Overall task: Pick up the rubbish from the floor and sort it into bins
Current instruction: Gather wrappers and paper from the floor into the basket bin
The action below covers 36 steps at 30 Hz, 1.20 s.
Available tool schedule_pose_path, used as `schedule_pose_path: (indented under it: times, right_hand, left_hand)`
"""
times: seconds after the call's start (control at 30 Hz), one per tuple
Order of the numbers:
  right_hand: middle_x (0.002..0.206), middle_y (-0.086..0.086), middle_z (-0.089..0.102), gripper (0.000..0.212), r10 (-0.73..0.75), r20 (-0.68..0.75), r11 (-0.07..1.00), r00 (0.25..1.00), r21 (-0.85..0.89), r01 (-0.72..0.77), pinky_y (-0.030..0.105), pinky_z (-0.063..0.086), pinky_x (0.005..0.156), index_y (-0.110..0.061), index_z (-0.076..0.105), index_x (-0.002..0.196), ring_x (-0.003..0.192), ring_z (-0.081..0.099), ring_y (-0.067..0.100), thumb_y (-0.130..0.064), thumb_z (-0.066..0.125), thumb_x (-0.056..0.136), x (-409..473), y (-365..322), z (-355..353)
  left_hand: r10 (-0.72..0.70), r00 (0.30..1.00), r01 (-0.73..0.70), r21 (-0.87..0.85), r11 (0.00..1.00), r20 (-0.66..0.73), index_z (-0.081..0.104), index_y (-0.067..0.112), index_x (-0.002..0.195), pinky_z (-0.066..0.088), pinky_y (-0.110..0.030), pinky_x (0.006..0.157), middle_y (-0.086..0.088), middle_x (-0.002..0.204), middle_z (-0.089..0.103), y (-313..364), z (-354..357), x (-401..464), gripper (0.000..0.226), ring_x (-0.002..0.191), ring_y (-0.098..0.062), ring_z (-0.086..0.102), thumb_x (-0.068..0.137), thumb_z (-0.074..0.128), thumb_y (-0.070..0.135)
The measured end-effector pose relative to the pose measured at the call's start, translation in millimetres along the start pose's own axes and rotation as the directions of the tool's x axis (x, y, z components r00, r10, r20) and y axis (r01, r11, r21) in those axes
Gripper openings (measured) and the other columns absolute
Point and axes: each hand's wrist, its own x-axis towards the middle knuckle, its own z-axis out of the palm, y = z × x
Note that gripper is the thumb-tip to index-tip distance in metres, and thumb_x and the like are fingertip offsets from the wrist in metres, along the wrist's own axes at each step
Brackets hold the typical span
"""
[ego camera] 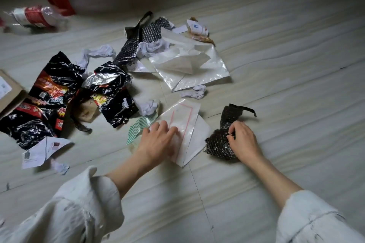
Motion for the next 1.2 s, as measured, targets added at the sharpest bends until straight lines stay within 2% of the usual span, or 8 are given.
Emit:
schedule_pose_path:
  times: [0.13,0.2,0.27,0.37,0.6,0.83,1.03,1.2]
  right_hand:
    - [0.123,0.019,0.056,0.045,0.061,0.024,0.998,0.998,0.019,-0.062,0.036,0.037,0.096,-0.007,0.043,0.13,0.116,0.05,0.035,-0.004,0.057,0.087,-6.0,2.0,-6.2]
    - [0.129,0.017,0.053,0.046,0.04,0.016,0.999,0.999,-0.006,-0.04,0.033,0.031,0.103,-0.005,0.045,0.133,0.123,0.046,0.033,-0.005,0.056,0.089,-5.9,-0.5,-7.2]
    - [0.127,0.016,0.055,0.04,0.026,-0.011,1.0,1.0,-0.001,-0.026,0.032,0.03,0.103,-0.003,0.053,0.129,0.122,0.046,0.032,-0.006,0.057,0.089,-5.1,-4.5,-6.9]
    - [0.117,0.016,0.06,0.03,0.042,-0.073,0.998,0.996,0.055,-0.038,0.03,0.033,0.099,-0.003,0.063,0.116,0.115,0.052,0.031,-0.007,0.06,0.087,-1.9,-11.9,-4.6]
    - [0.111,0.017,0.062,0.024,0.045,-0.079,0.995,0.996,0.097,-0.037,0.028,0.033,0.095,-0.002,0.068,0.107,0.11,0.053,0.031,-0.005,0.063,0.084,-2.1,-19.8,2.5]
    - [0.106,0.018,0.062,0.021,0.032,-0.087,0.996,0.996,0.09,-0.024,0.026,0.033,0.092,-0.001,0.07,0.103,0.108,0.054,0.033,-0.003,0.064,0.082,-10.8,-20.3,-5.6]
    - [0.106,0.019,0.06,0.02,0.029,-0.114,0.996,0.993,0.084,-0.02,0.024,0.032,0.088,0.0,0.07,0.102,0.107,0.053,0.034,-0.001,0.063,0.083,-16.2,-22.9,-18.1]
    - [0.118,0.011,0.063,0.02,-0.025,-0.123,0.995,0.992,0.088,0.036,0.021,0.03,0.095,-0.002,0.07,0.103,0.113,0.052,0.028,-0.002,0.061,0.084,-26.2,-49.1,-41.7]
  left_hand:
    - [-0.121,0.985,0.127,0.039,0.991,-0.125,0.029,0.03,0.135,0.043,-0.049,0.086,-0.016,0.125,0.049,-4.8,0.9,-7.7,0.112,0.113,-0.035,0.046,0.04,0.083,0.056]
    - [-0.137,0.982,0.14,0.021,0.99,-0.128,-0.003,0.035,0.147,0.019,-0.06,0.107,-0.02,0.154,0.009,-12.4,4.5,-5.6,0.117,0.141,-0.041,0.01,0.062,0.075,0.053]
    - [-0.238,0.971,0.236,-0.081,0.969,-0.019,-0.027,0.036,0.14,0.005,-0.06,0.112,-0.017,0.153,-0.023,-18.2,4.4,-1.2,0.116,0.141,-0.041,-0.016,0.073,0.067,0.054]
    - [-0.334,0.932,0.359,-0.232,0.904,0.138,-0.024,0.026,0.144,0.02,-0.053,0.111,-0.018,0.154,-0.011,-19.6,3.5,2.8,0.135,0.142,-0.04,0.001,0.059,0.076,0.06]
    - [-0.328,0.945,0.308,-0.394,0.866,0.016,0.008,0.015,0.145,0.035,-0.045,0.094,-0.007,0.14,0.031,-1.6,13.5,-8.8,0.084,0.122,-0.03,0.035,0.08,0.061,0.014]
    - [-0.2,0.974,0.143,-0.392,0.909,-0.108,0.034,0.018,0.134,0.033,-0.037,0.09,-0.005,0.134,0.044,8.7,13.3,-21.1,0.055,0.121,-0.026,0.039,0.087,0.055,0.039]
    - [-0.108,0.986,0.054,-0.369,0.928,-0.128,0.05,0.006,0.12,0.039,-0.039,0.082,-0.012,0.109,0.055,-7.2,-4.9,-33.2,0.072,0.097,-0.031,0.046,0.076,0.04,0.062]
    - [-0.237,0.962,0.159,-0.431,0.888,-0.133,0.05,0.0,0.107,0.039,-0.038,0.085,-0.017,0.108,0.044,-28.8,-42.0,-51.1,0.025,0.096,-0.03,0.041,0.082,0.05,0.006]
